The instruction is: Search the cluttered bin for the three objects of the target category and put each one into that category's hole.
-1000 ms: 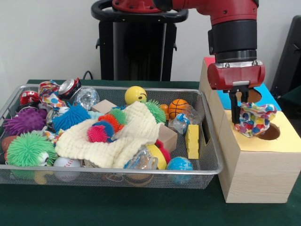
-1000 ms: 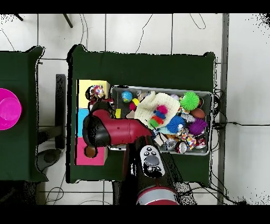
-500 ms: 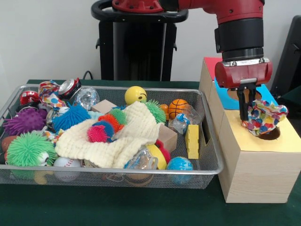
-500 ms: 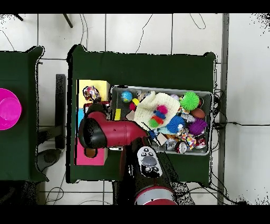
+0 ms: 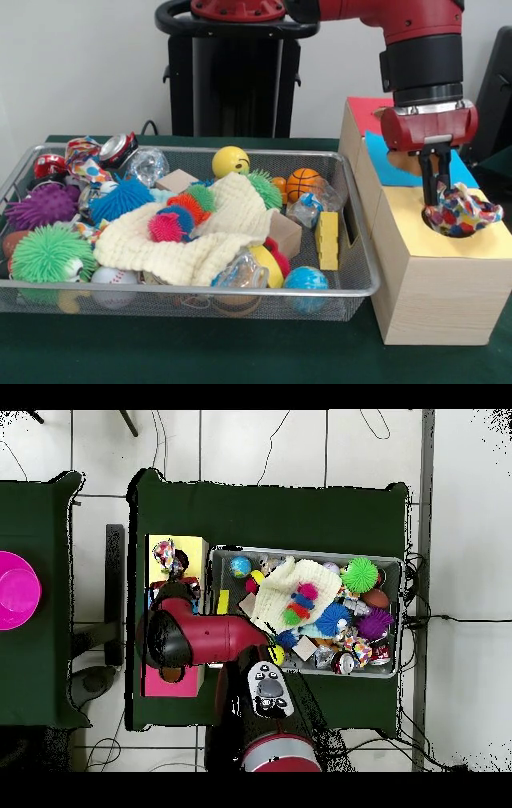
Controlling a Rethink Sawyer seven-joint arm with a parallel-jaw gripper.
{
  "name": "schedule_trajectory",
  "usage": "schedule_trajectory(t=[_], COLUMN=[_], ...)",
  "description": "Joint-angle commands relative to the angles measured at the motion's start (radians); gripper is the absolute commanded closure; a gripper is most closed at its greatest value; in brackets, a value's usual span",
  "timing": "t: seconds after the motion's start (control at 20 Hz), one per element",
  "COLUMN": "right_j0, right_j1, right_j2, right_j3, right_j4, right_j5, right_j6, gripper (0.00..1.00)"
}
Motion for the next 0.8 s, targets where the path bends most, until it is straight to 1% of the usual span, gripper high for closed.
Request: schedule_trajectory(t=[0.05, 0.25, 0.4, 0.5, 0.7, 0.8], right_j0=[0.000, 0.025, 0.030, 0.042, 0.087, 0.095], right_j1=[0.099, 0.088, 0.095, 0.089, 0.081, 0.088], right_j2=[0.026, -0.001, -0.008, -0.030, -0.115, -0.134], right_j3=[0.014, 0.003, -0.001, -0.011, -0.029, -0.036], right_j4=[0.022, 0.040, 0.049, 0.056, 0.094, 0.102], right_j5=[-0.083, -0.118, -0.145, -0.156, -0.166, -0.172], right_j6=[0.243, 0.239, 0.240, 0.229, 0.203, 0.199], gripper=[1.00, 1.00, 1.00, 1.00, 1.00, 1.00])
